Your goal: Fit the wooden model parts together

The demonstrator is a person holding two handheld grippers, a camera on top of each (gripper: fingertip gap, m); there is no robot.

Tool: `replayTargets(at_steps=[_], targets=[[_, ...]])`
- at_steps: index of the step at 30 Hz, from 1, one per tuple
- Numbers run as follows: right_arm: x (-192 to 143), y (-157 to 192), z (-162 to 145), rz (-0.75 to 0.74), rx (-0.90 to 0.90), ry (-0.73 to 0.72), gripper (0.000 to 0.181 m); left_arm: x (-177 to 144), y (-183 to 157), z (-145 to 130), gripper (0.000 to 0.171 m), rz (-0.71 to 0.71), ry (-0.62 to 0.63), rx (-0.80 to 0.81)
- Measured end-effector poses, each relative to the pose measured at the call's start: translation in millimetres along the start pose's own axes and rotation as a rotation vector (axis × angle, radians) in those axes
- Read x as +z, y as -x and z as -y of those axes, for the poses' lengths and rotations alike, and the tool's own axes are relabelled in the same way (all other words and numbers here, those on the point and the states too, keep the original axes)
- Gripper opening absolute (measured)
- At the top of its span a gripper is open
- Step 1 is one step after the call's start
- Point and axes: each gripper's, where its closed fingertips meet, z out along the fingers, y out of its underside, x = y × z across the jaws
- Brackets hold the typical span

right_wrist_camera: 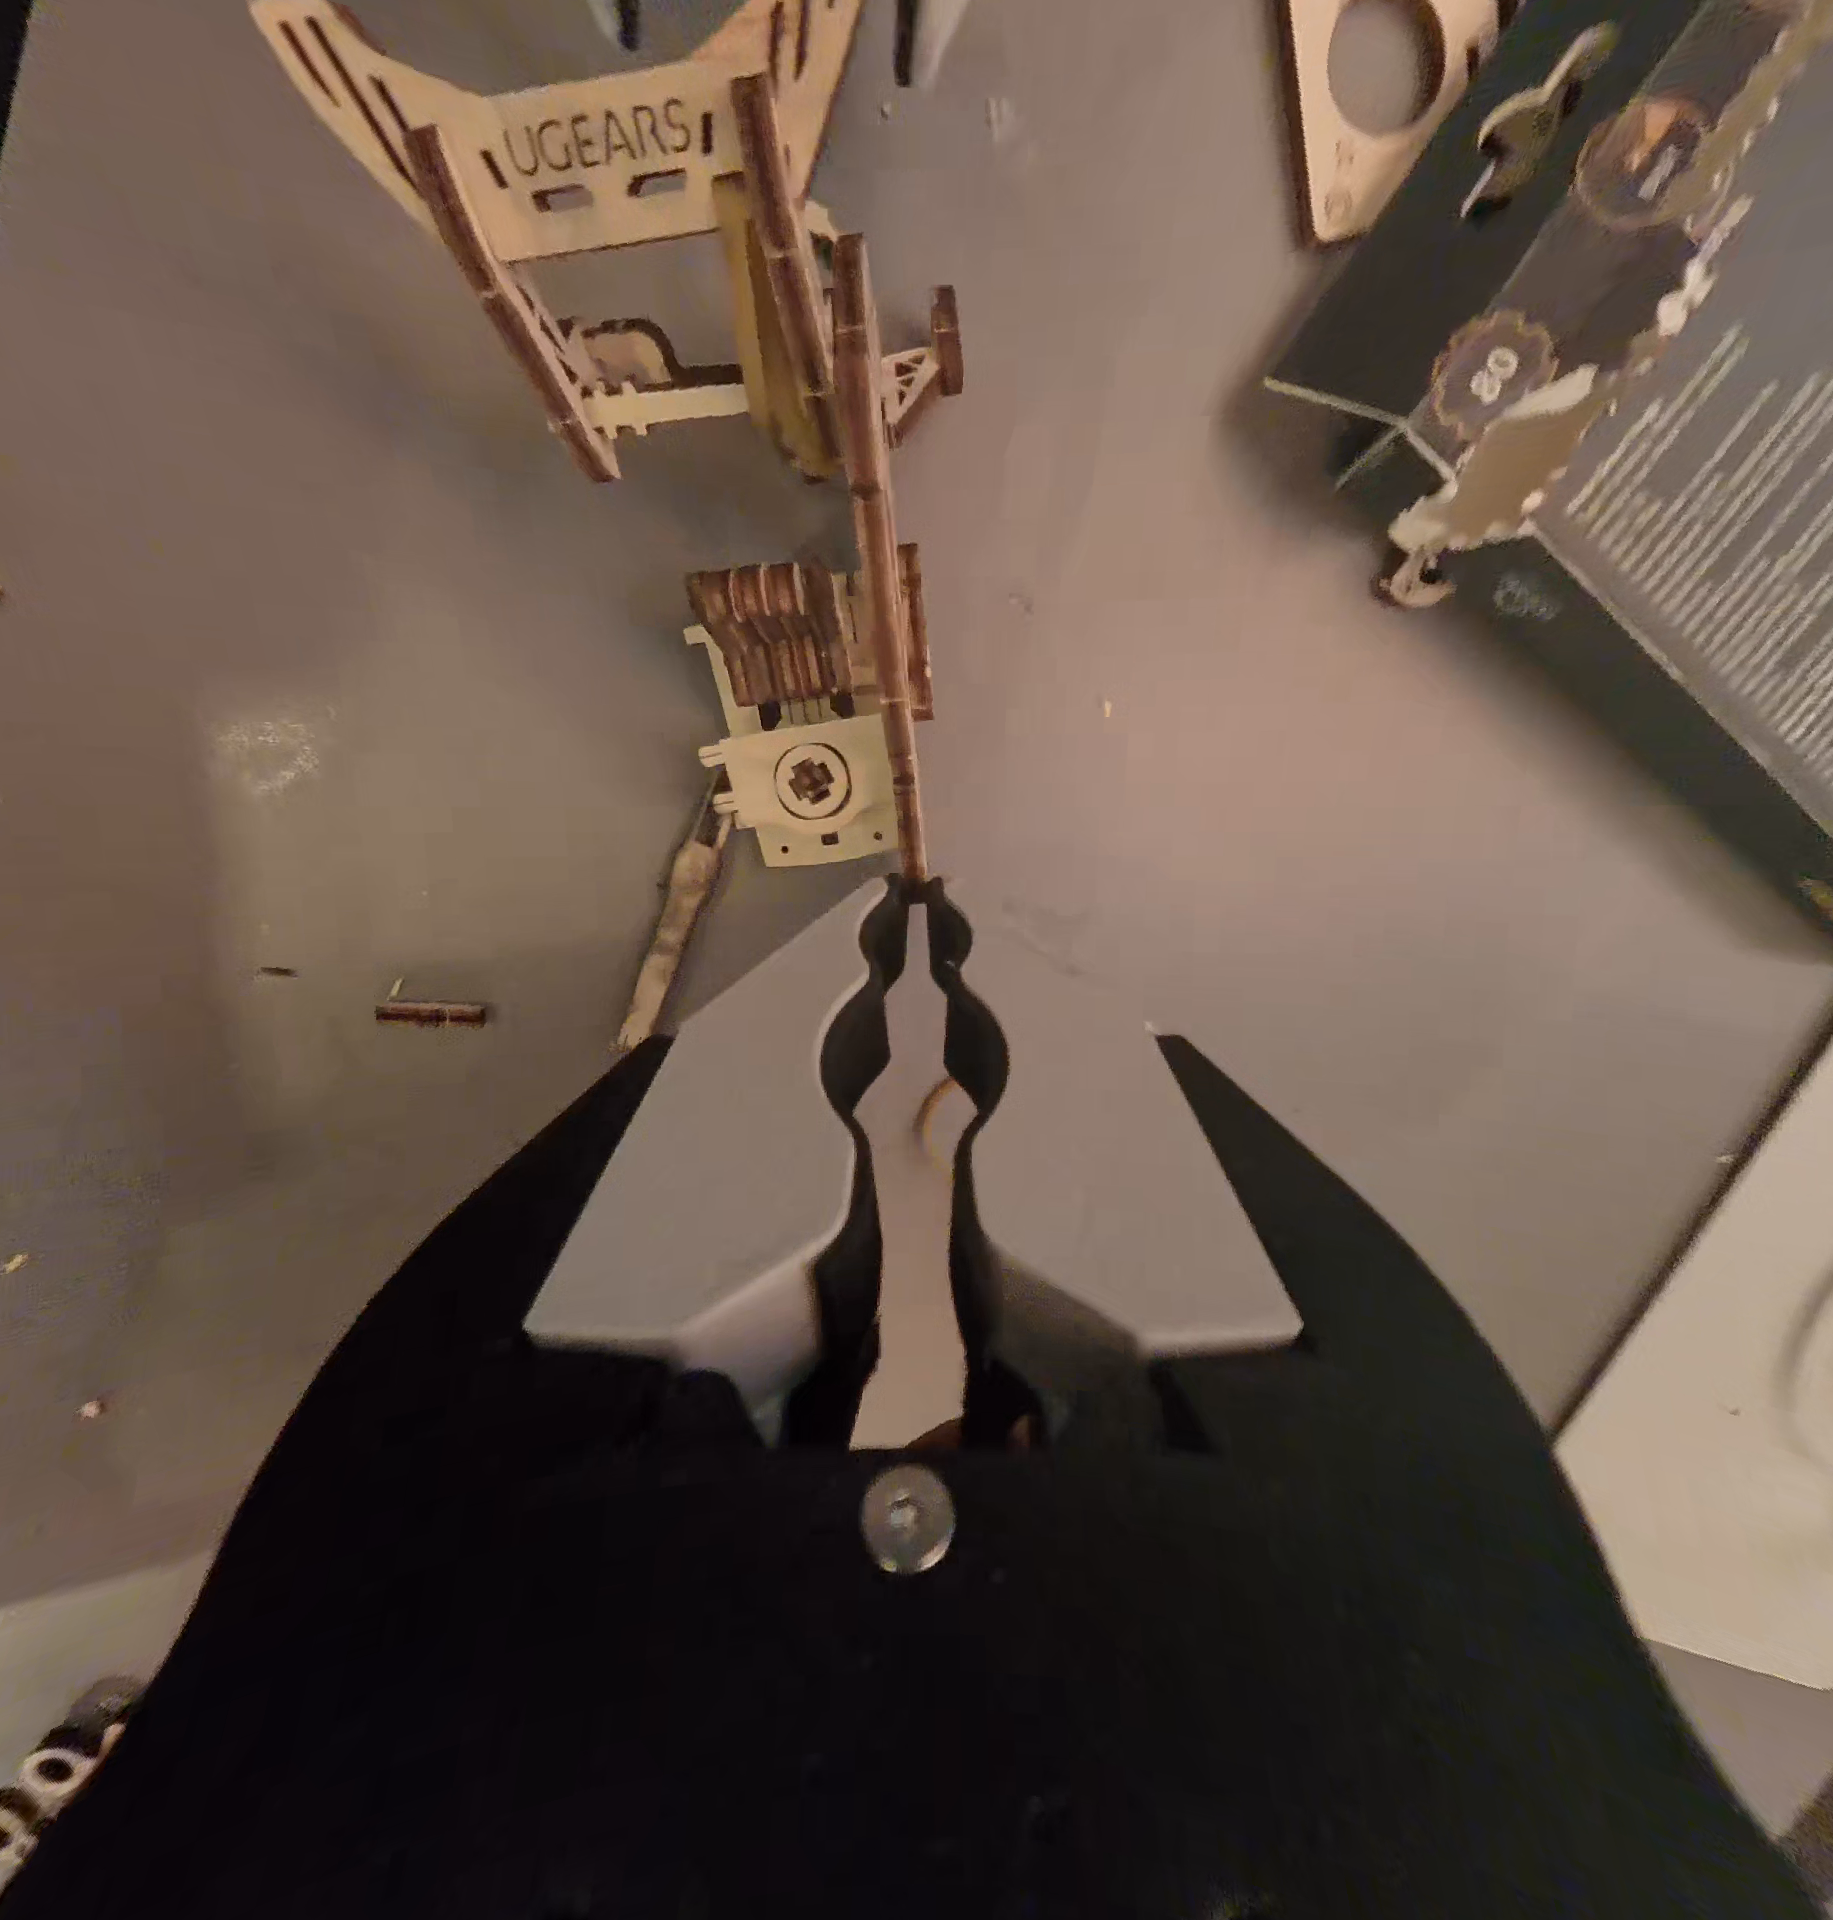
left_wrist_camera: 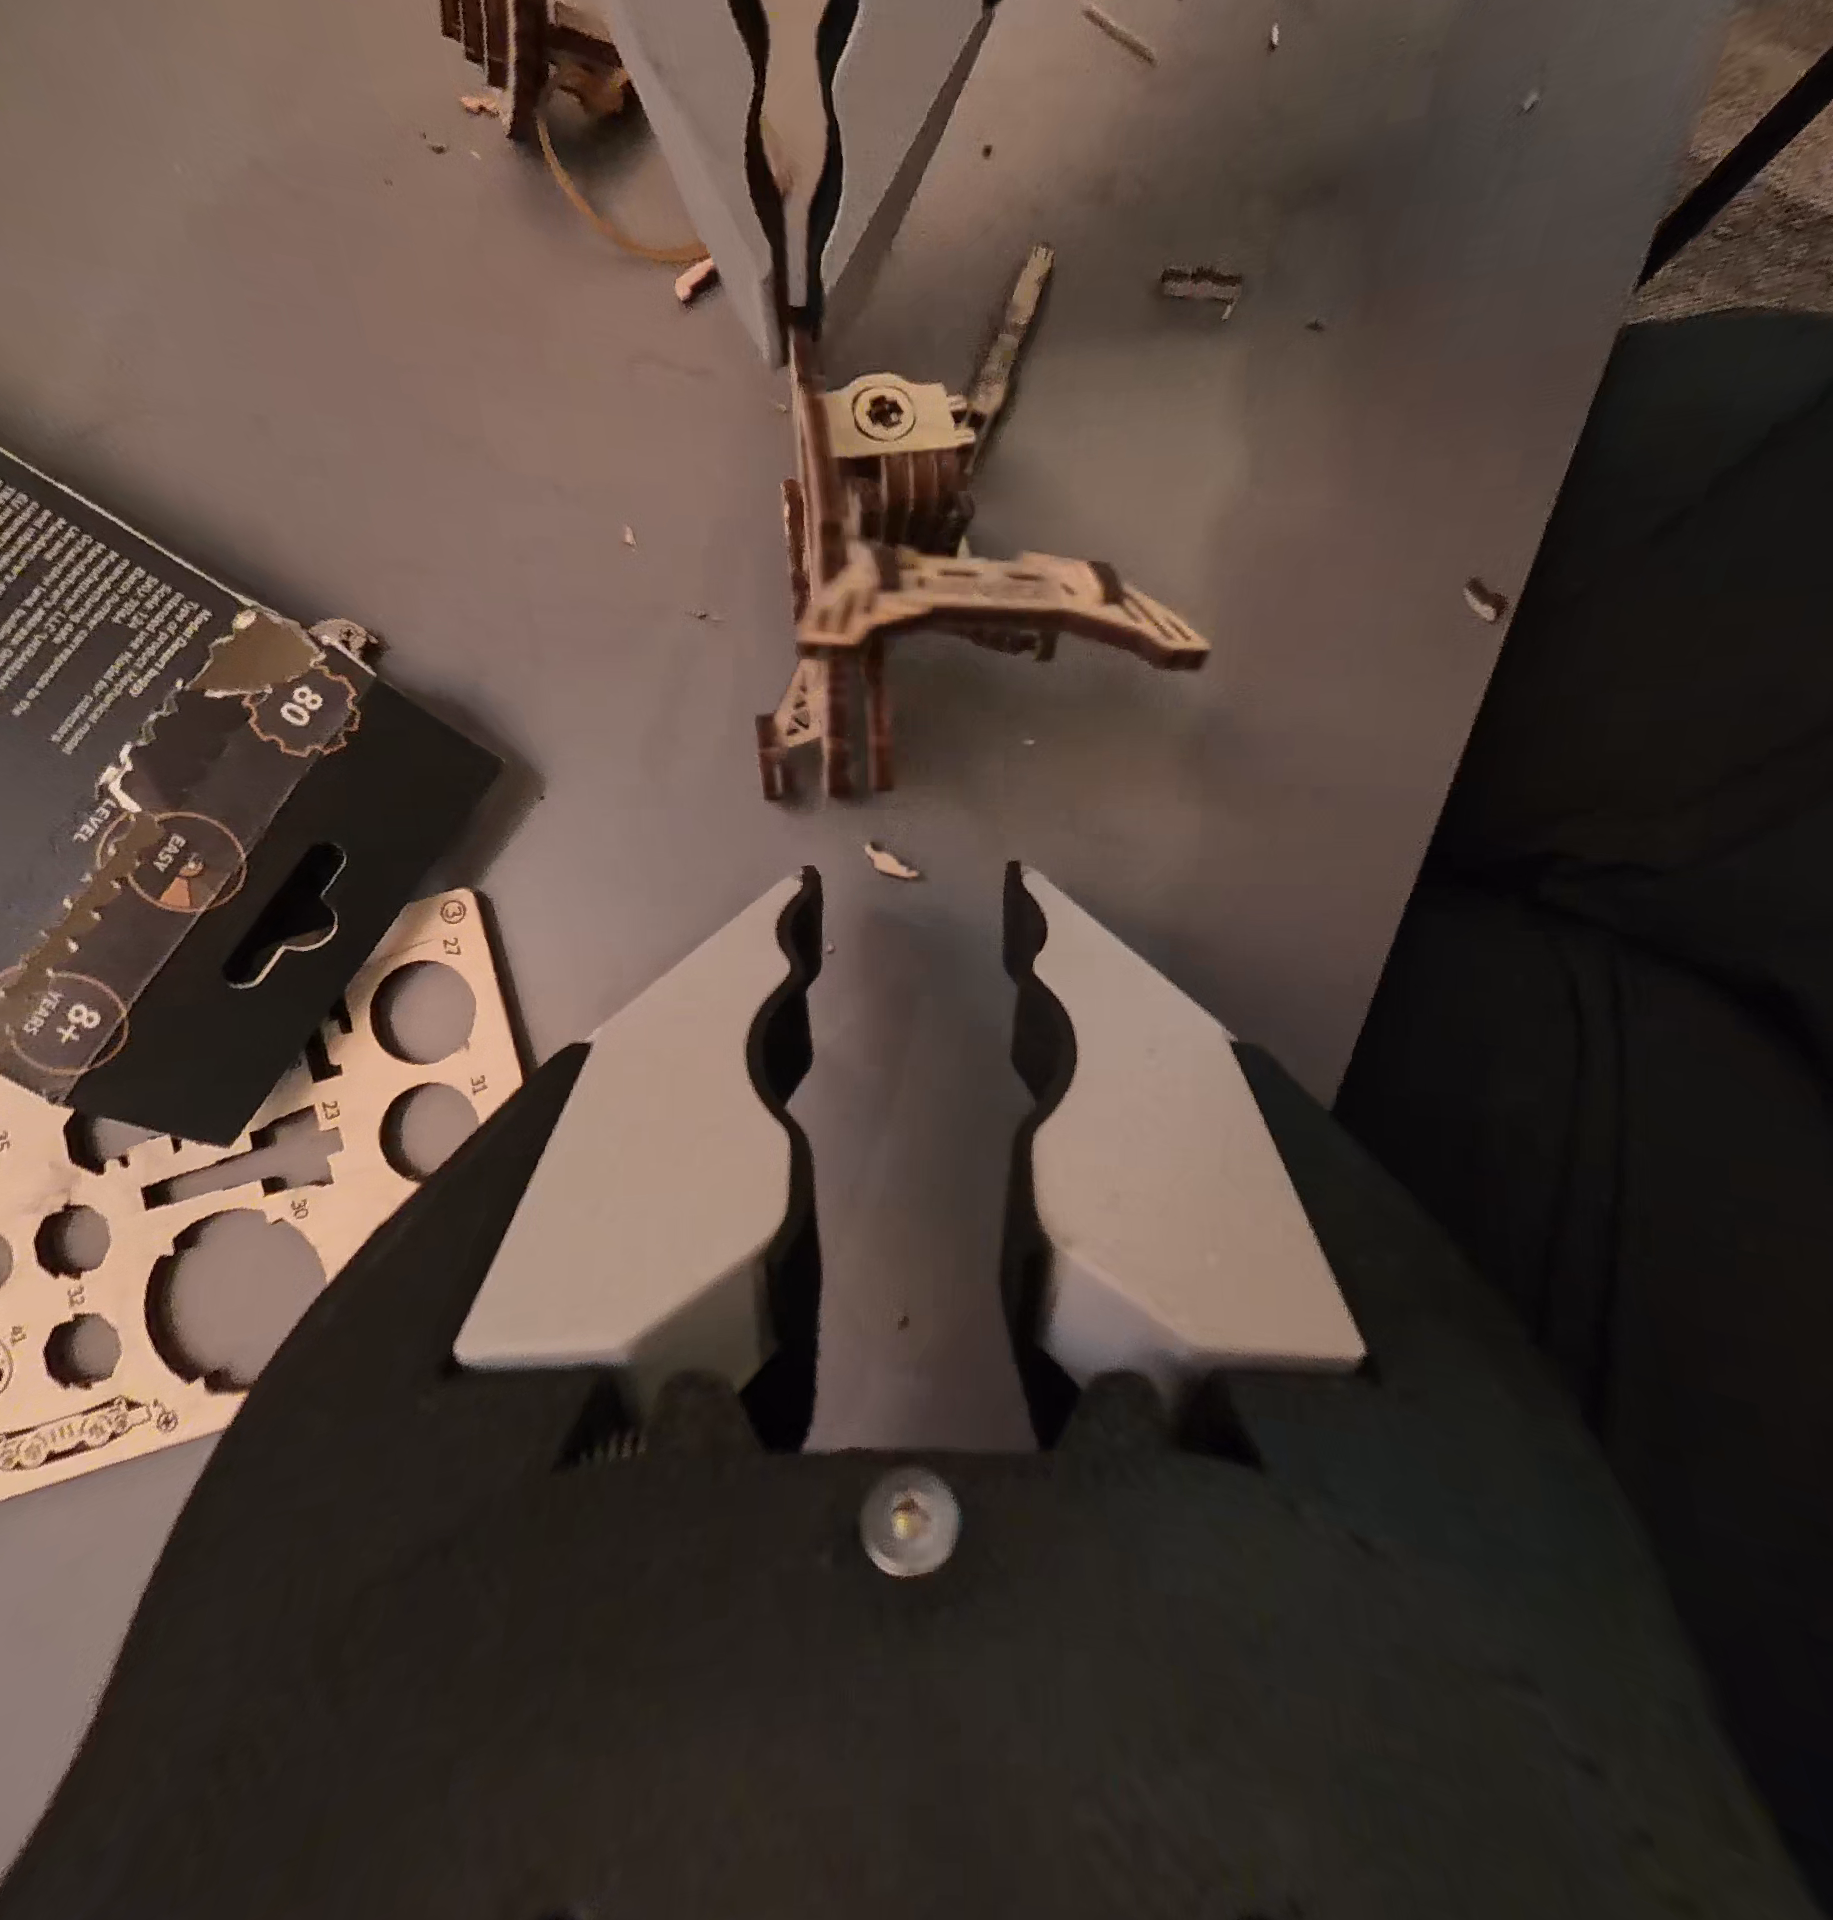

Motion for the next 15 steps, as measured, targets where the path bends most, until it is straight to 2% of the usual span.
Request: replayTargets(at_steps=[6, 10, 15], targets=[[4.0, 2.2, -8.0, 0.077, 0.117, 0.003, 0.0, 3.4, 1.9, 4.4, 0.036, -0.013, -0.026, -0.03], [2.5, 0.1, -12.1, 0.072, 0.161, 0.039, 0.013, 3.0, 3.4, 7.1, 0.038, -0.017, -0.042, -0.045], [-0.3, 0.6, -14.9, 0.04, 0.17, 0.04, 0.016, 0.6, 4.1, 10.2, 0.04, -0.014, -0.062, -0.055]])
